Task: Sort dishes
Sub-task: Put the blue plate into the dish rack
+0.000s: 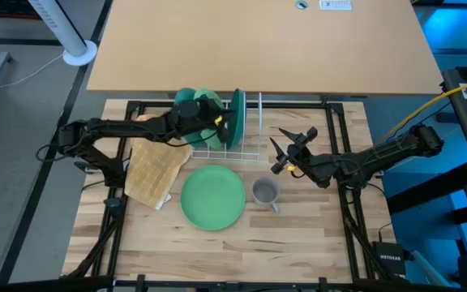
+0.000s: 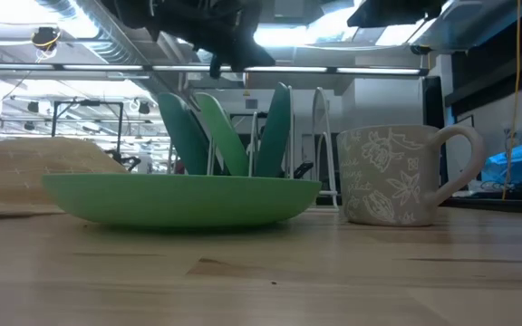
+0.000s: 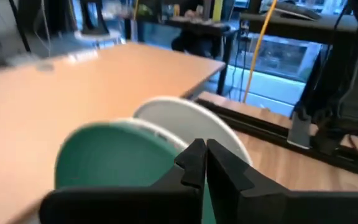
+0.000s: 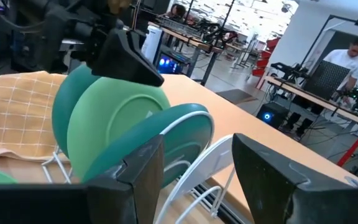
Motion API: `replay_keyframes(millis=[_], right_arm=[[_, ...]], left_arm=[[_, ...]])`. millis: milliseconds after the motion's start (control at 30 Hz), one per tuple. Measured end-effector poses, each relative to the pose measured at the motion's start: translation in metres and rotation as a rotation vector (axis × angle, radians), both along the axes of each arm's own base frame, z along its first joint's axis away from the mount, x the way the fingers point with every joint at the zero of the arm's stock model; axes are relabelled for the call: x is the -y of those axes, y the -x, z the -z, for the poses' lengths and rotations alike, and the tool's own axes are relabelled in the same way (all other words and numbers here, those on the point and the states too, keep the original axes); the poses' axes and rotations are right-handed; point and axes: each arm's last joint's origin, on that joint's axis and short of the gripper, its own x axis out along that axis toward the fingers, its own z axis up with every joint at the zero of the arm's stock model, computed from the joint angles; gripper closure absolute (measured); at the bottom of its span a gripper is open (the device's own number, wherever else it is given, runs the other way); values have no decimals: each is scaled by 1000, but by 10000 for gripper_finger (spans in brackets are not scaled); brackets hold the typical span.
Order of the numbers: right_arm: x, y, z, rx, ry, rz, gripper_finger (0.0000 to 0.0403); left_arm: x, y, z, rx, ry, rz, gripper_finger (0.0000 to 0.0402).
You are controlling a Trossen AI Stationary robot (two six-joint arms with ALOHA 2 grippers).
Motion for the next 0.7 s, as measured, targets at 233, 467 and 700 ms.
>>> replay_keyframes(millis=[233, 467, 700], right_arm=[[0, -1, 2, -12, 2, 1, 207], [0, -6, 8, -20, -8, 9, 207], [14, -16, 16, -19, -51, -1, 207]], left_arm=[[-9, 3, 3, 58, 194, 66, 336], [-10, 3, 2, 72, 207, 69, 268], [-10, 3, 0, 43, 96, 33, 260]])
